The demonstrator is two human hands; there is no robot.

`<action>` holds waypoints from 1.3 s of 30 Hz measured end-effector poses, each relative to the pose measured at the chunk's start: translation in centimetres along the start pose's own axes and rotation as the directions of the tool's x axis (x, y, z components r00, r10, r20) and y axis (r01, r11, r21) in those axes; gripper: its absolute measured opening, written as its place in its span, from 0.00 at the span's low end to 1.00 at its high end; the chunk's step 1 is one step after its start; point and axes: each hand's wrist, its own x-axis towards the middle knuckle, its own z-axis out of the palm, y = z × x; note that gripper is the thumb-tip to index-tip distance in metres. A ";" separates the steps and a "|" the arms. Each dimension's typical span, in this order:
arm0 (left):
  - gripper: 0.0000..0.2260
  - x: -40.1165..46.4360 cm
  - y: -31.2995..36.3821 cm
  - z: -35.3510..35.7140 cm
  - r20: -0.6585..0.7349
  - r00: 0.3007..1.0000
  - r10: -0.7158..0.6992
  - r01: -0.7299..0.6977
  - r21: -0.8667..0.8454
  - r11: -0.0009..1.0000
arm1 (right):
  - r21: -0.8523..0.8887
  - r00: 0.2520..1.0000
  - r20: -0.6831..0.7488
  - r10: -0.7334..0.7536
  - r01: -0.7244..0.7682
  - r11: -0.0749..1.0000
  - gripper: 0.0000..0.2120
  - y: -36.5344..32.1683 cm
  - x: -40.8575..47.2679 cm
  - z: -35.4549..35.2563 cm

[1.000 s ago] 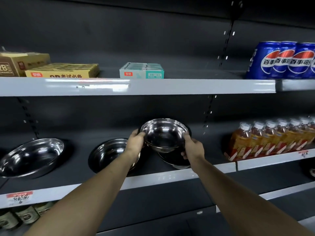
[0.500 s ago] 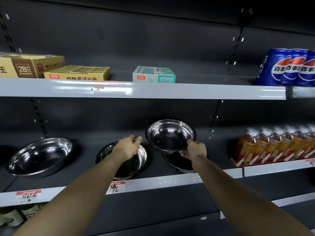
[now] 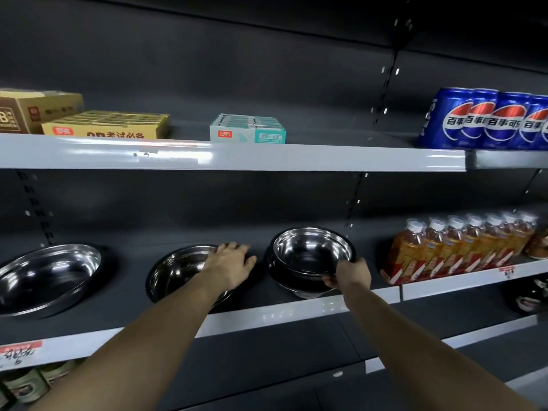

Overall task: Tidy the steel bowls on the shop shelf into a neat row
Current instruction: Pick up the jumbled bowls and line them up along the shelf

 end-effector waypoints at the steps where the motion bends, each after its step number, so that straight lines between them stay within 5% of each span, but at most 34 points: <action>1: 0.25 0.0 0.2 0.1 0.004 1.000 0.002 -0.002 0.007 1.000 | -0.006 1.000 0.016 0.011 -0.011 1.000 0.14 0.2 0.0 -0.1; 13: 0.26 -1.1 -0.1 0.5 0.016 1.000 -0.024 0.025 -0.052 0.998 | -0.086 0.992 0.120 0.045 -0.035 0.996 0.14 2.4 0.1 0.8; 20: 0.27 -1.1 -0.1 0.9 0.007 0.998 -0.069 0.069 -0.042 0.997 | -0.358 0.997 0.040 -0.068 0.077 0.931 0.17 3.1 0.5 -0.1; 31: 0.30 -1.5 -0.6 0.8 0.007 0.996 -0.086 0.087 -0.056 0.995 | -0.187 0.993 0.095 0.066 -0.047 0.981 0.23 4.0 0.1 1.0; 39: 0.31 -2.4 -2.7 0.4 -0.017 0.993 -0.117 0.116 -0.052 0.992 | -0.100 0.987 0.010 0.159 -0.157 0.983 0.23 3.2 -0.4 2.2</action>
